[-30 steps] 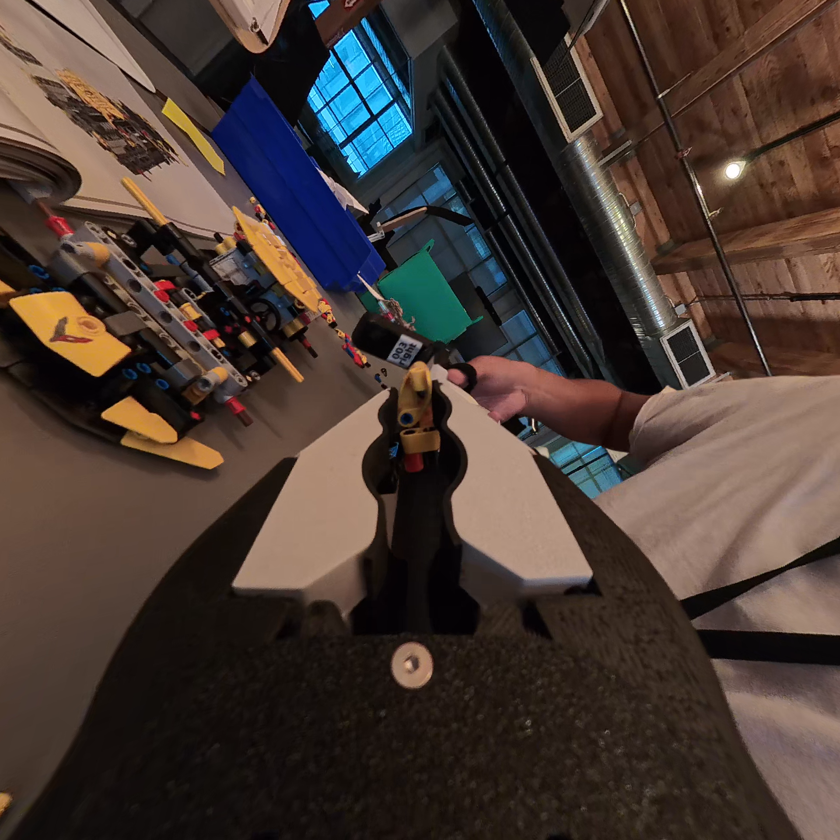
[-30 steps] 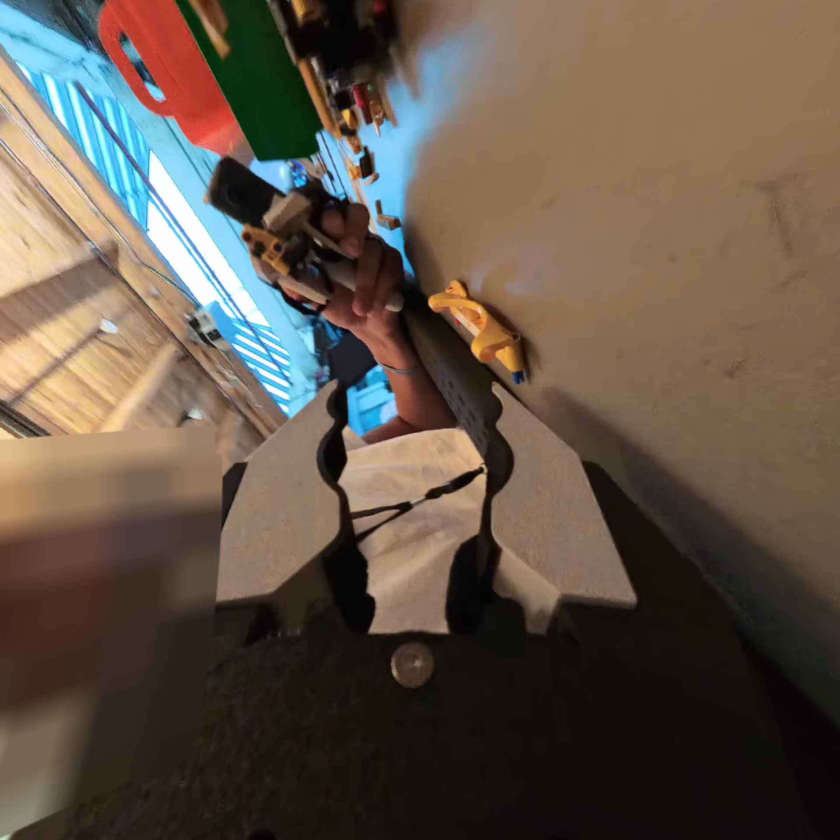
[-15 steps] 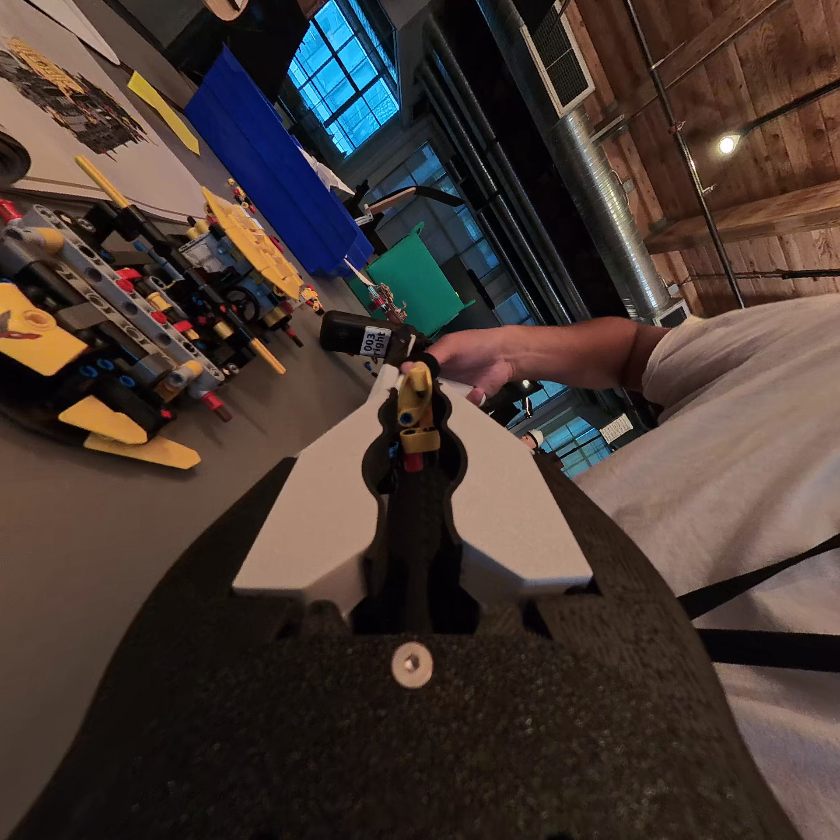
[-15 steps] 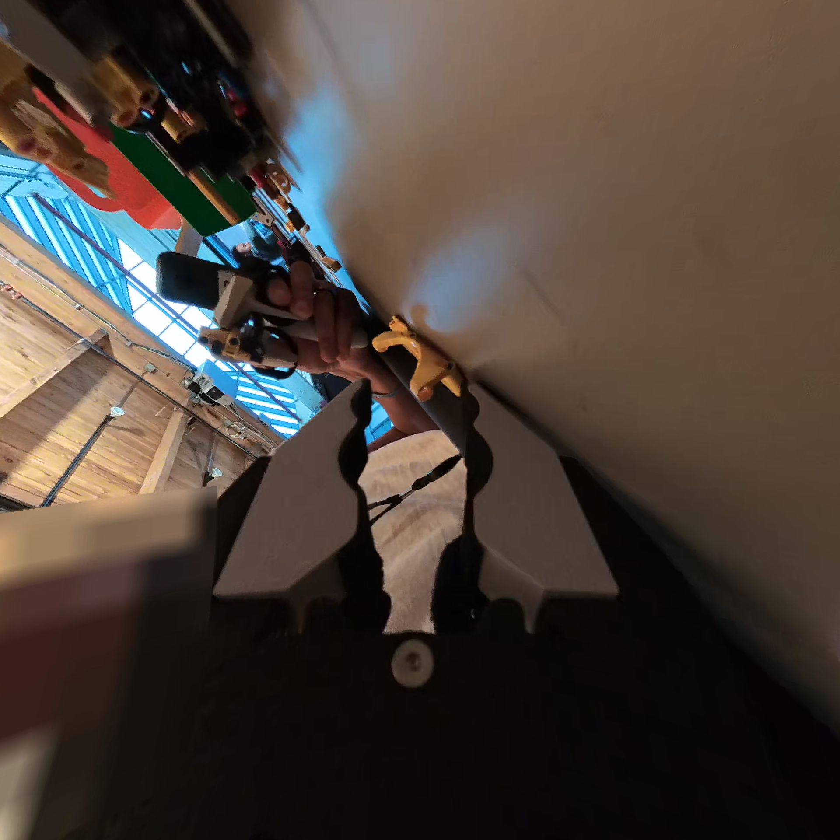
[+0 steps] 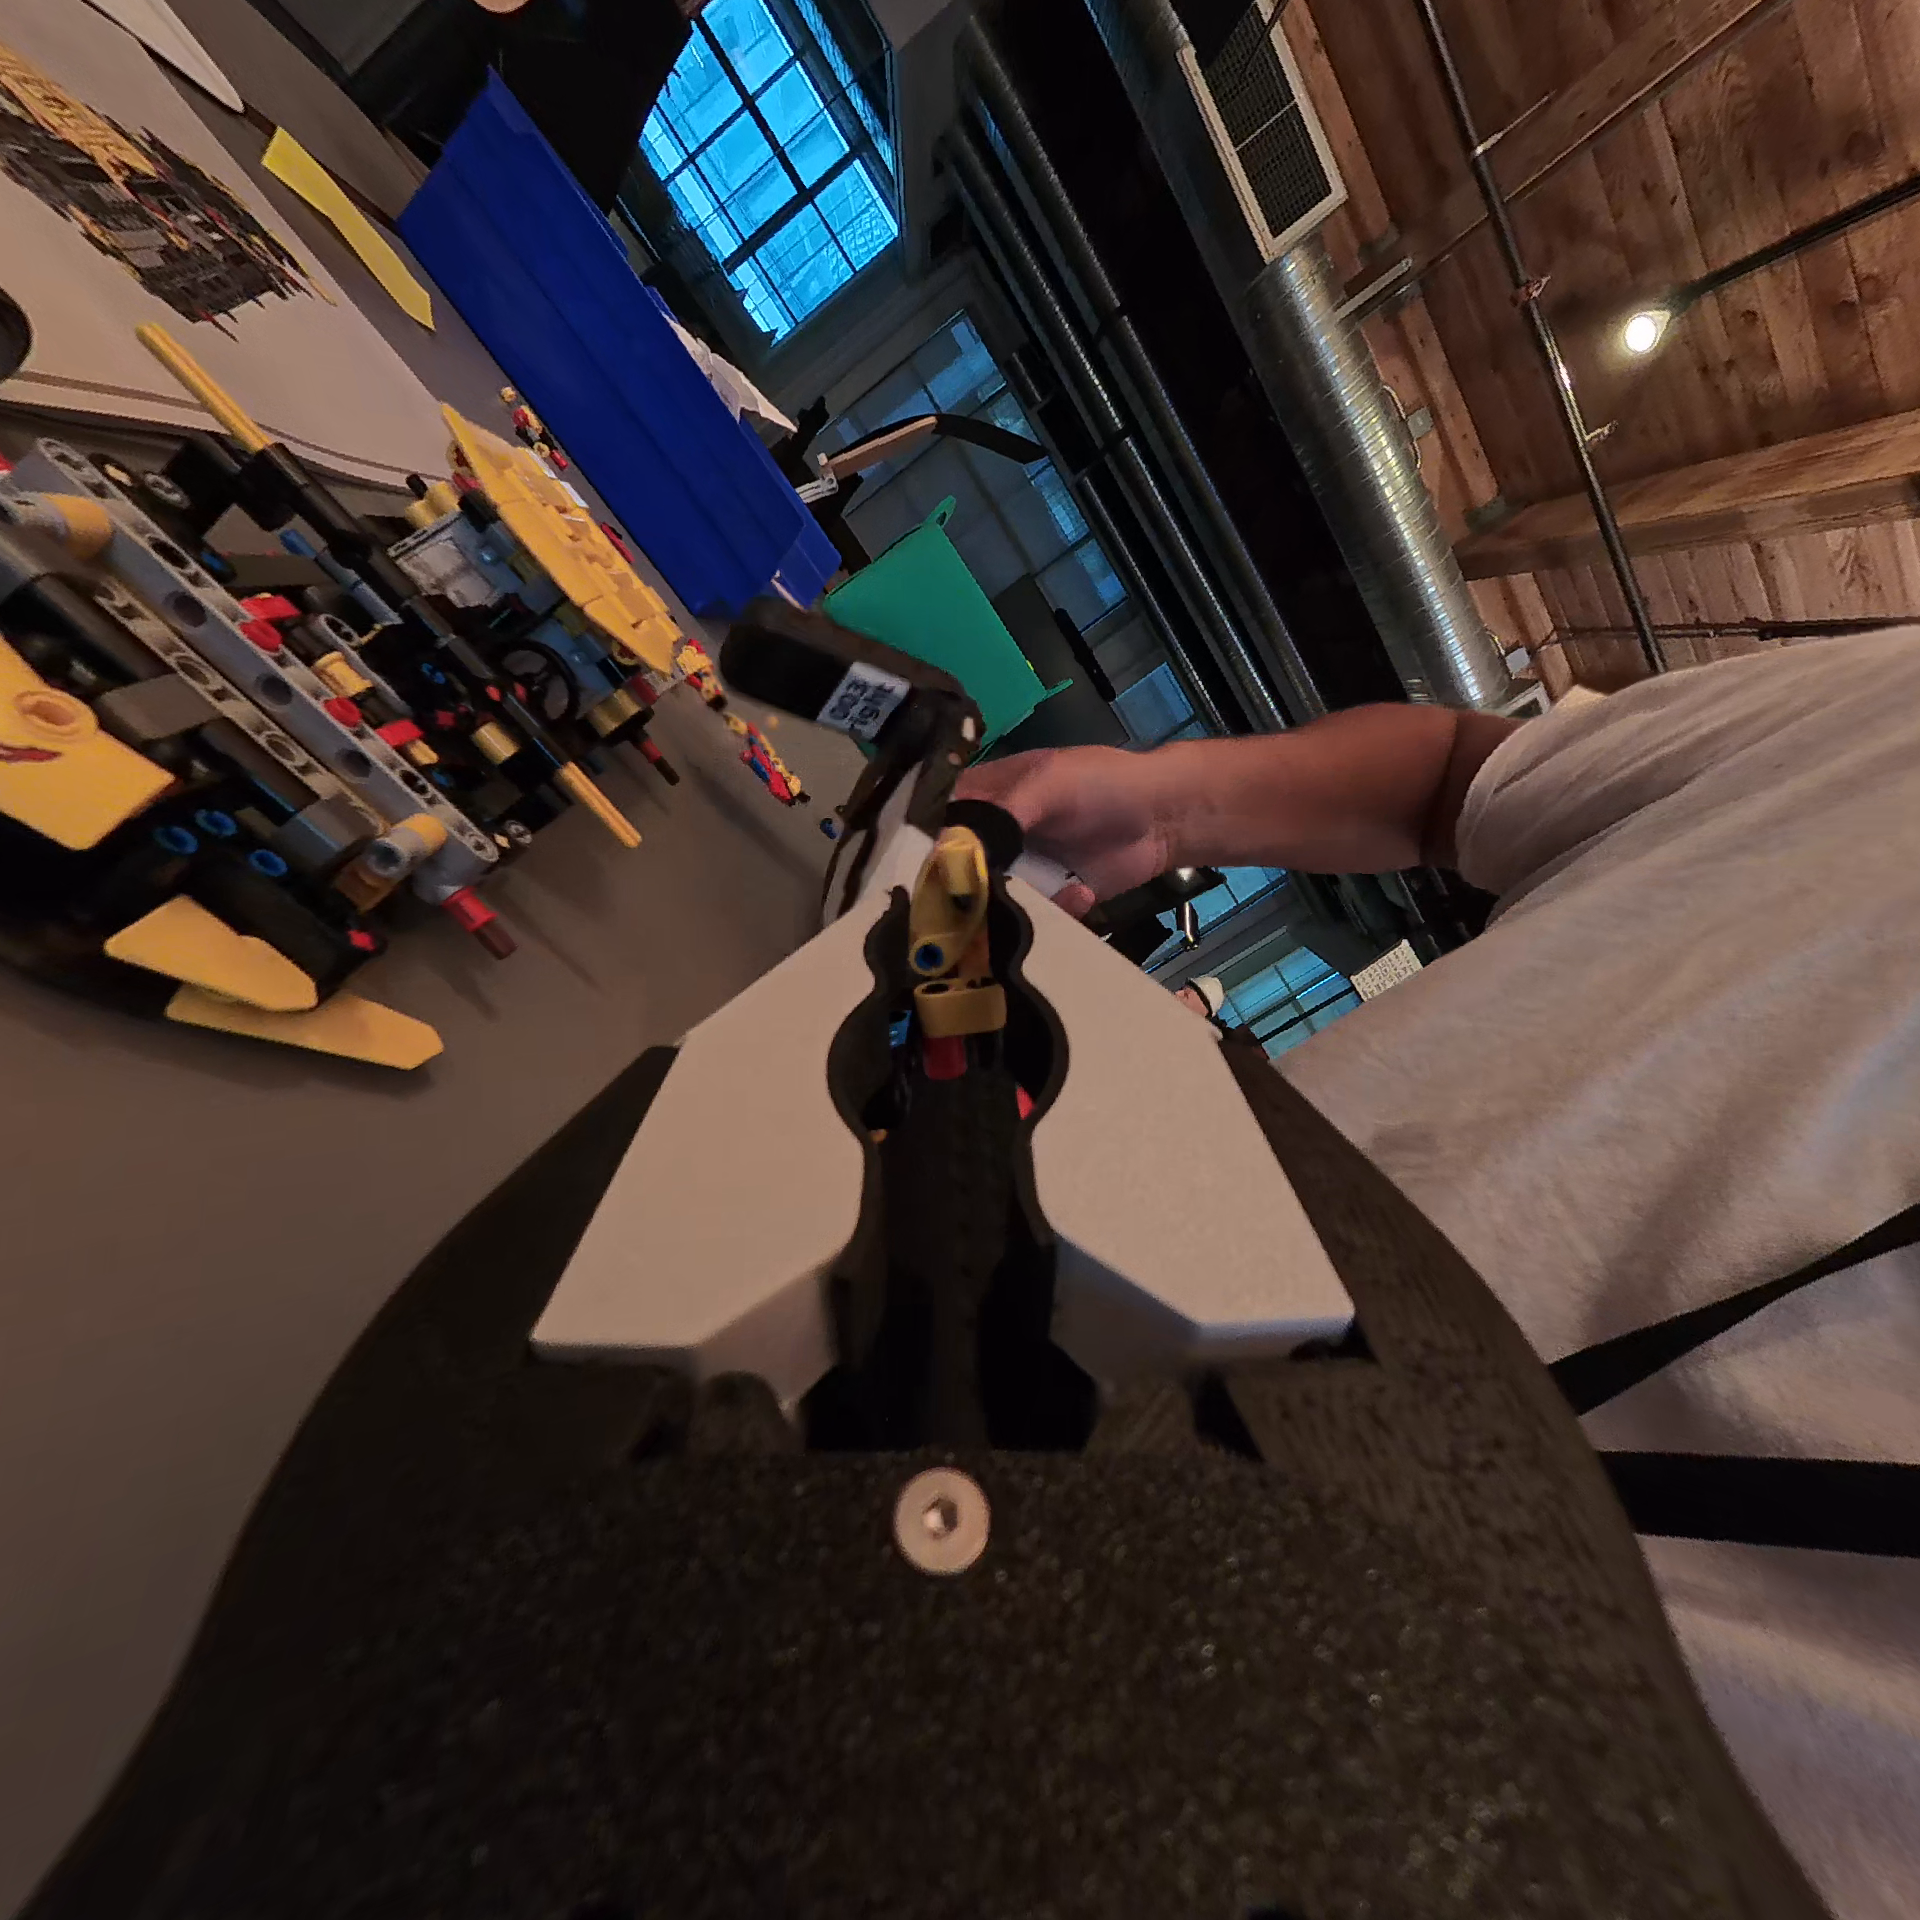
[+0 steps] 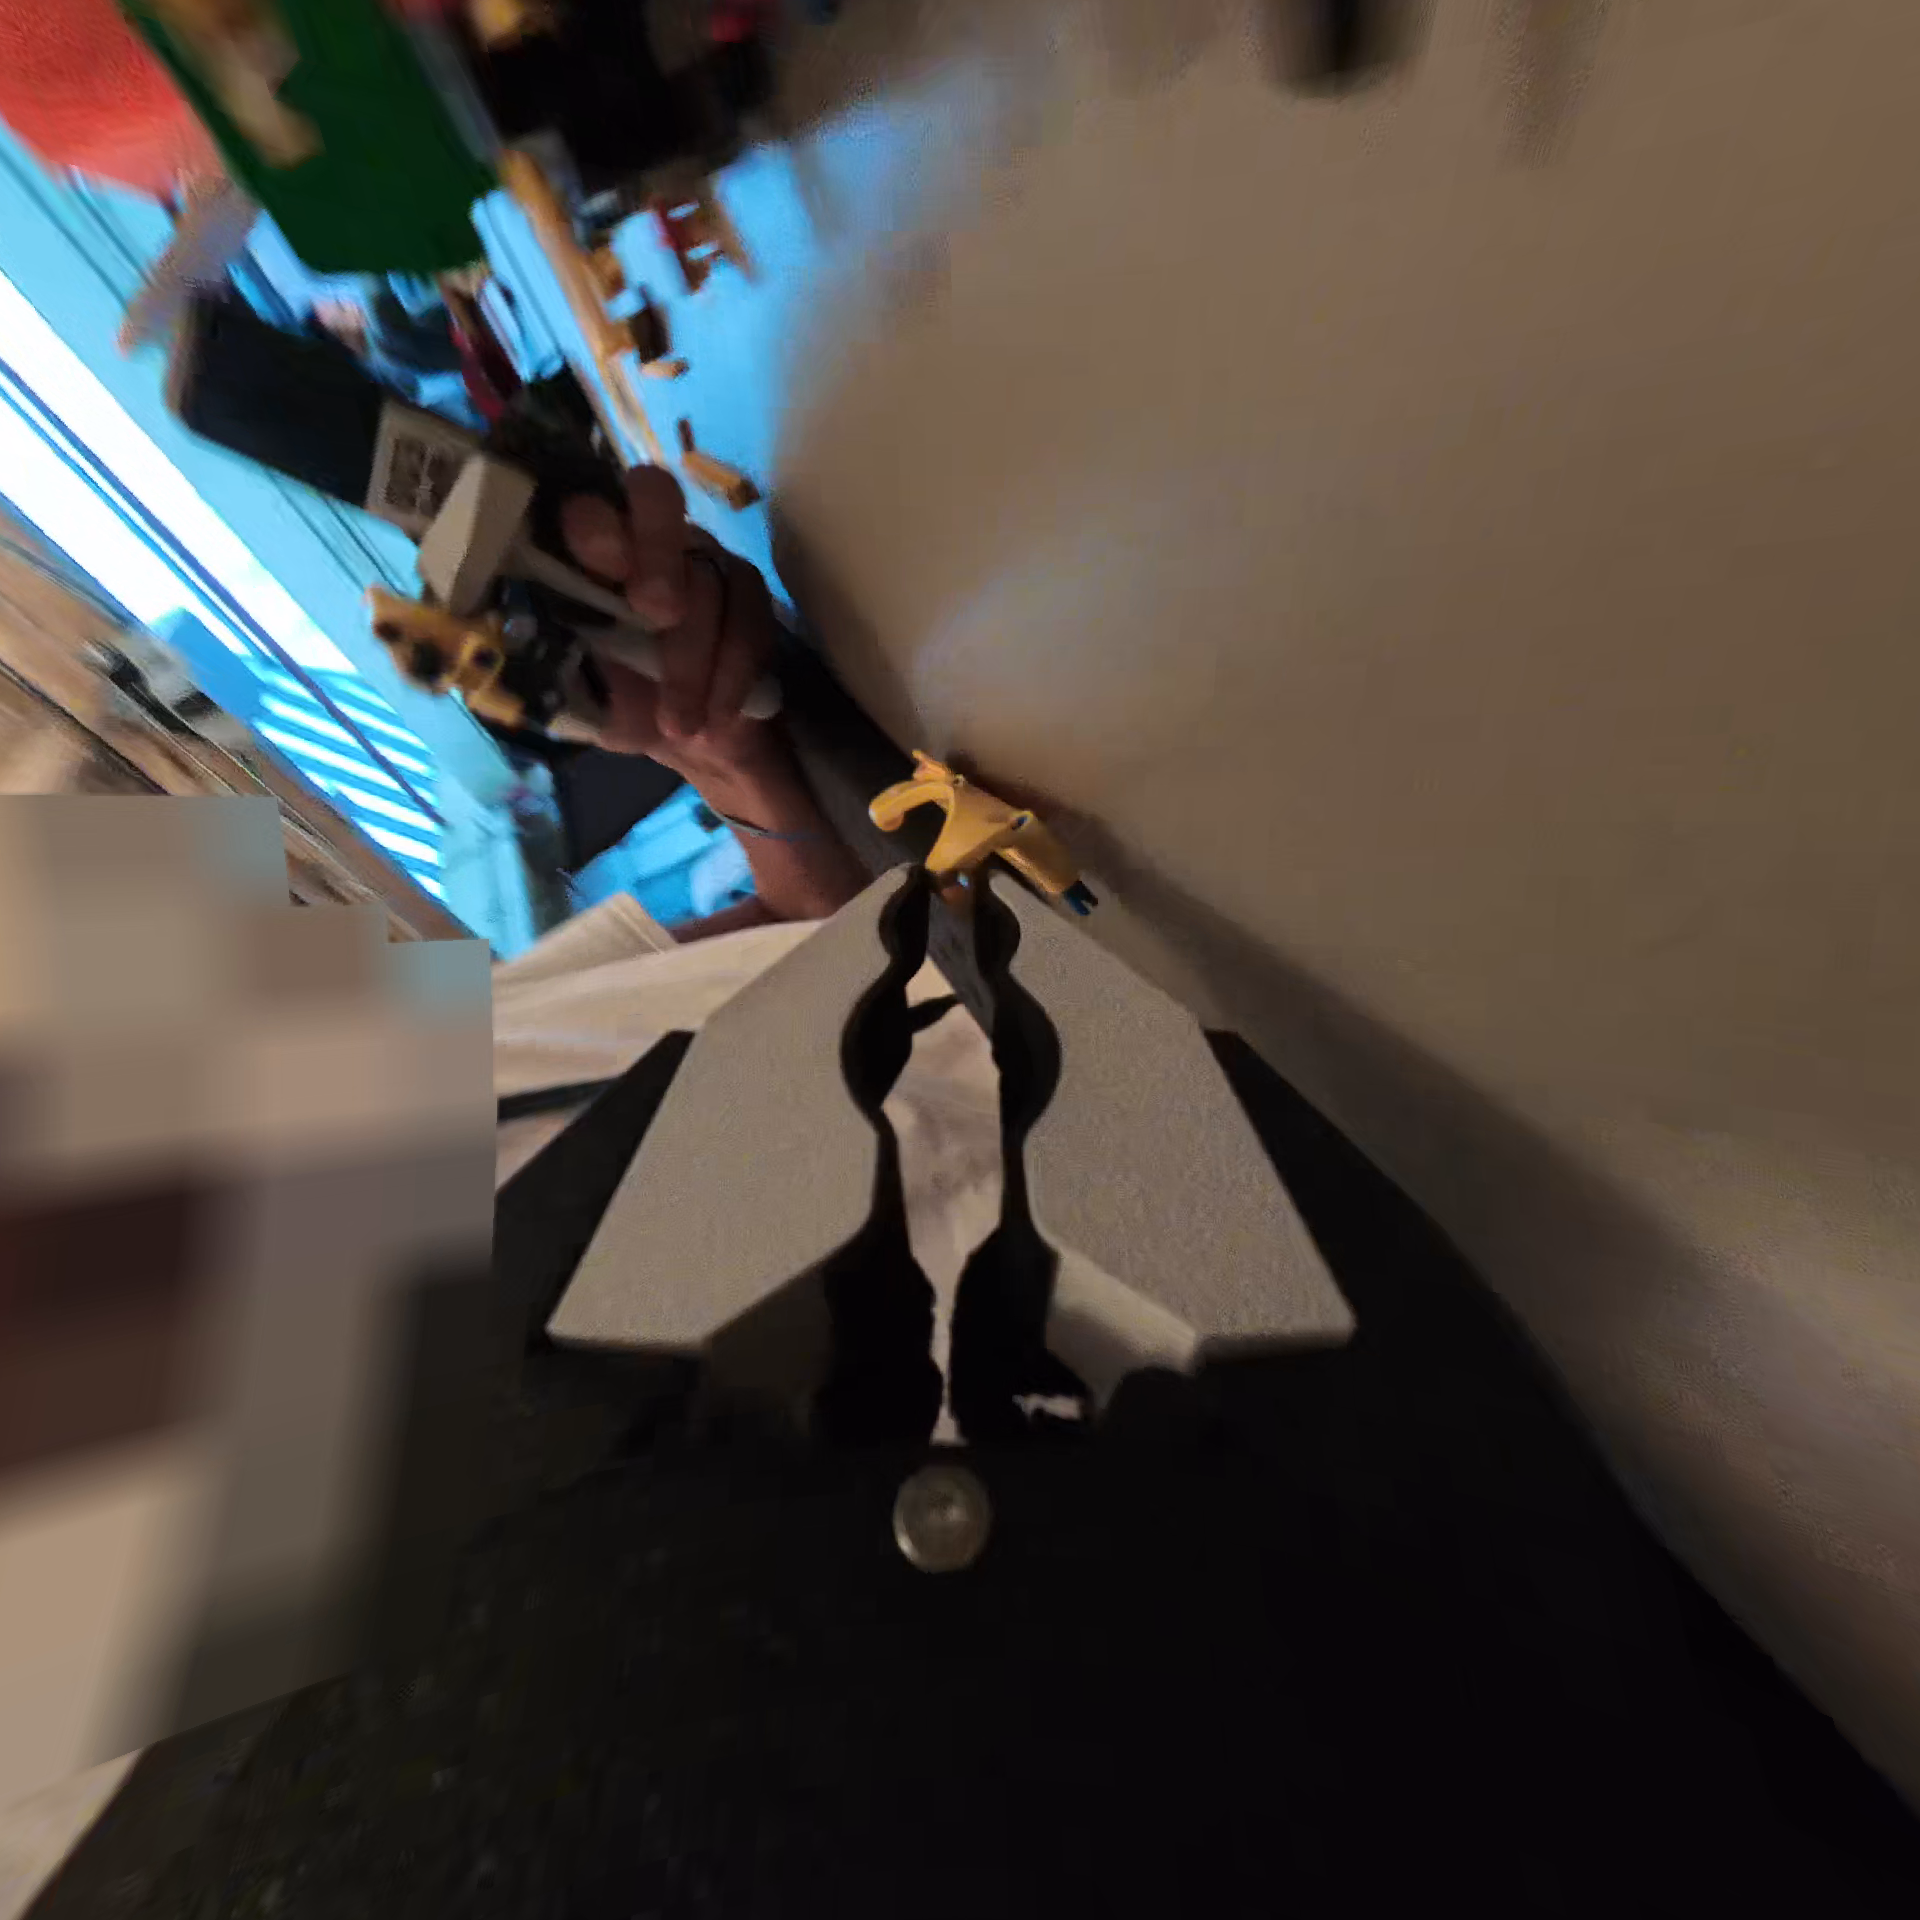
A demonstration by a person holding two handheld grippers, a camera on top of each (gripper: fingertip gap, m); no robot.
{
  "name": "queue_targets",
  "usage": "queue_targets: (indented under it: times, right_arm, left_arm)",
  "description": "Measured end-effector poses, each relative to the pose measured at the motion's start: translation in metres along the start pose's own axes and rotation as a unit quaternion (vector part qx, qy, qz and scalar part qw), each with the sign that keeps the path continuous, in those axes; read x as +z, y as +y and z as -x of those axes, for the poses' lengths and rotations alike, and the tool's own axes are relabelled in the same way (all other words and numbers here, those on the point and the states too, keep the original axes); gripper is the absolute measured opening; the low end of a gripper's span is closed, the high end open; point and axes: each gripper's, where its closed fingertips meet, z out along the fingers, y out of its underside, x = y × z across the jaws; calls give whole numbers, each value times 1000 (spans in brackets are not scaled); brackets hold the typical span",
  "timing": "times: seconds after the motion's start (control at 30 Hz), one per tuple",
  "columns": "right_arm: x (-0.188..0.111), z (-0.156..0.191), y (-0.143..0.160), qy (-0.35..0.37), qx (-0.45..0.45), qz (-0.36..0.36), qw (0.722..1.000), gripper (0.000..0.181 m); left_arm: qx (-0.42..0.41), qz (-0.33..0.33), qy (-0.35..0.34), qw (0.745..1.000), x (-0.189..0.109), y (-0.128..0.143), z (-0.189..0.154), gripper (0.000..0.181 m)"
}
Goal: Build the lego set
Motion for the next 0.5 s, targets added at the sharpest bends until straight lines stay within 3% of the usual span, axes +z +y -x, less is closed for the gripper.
queue_targets:
  times: [0.07,0.13,0.23,0.3,0.37,0.5]
  right_arm:
    - [-3,15,-3,15,-121,-15,992,7]
    - [-10,28,-8,54,-271,-31,961,7]
    - [-22,33,-9,139,-493,-34,858,7]
    - [-31,28,-11,204,-603,-27,771,7]
    - [-35,23,-4,248,-677,5,692,7]
    - [-49,22,5,332,-749,62,570,7]
  left_arm:
    - [-1,-2,0,1000,-1,-1,0,13]
    - [-1,-3,1,1000,-1,-1,0,14]
    - [1,0,-1,1000,0,0,0,14]
    - [3,0,-4,1000,0,0,1,14]
    - [5,0,-6,1000,0,0,1,14]
    - [11,3,-12,1000,1,1,2,14]
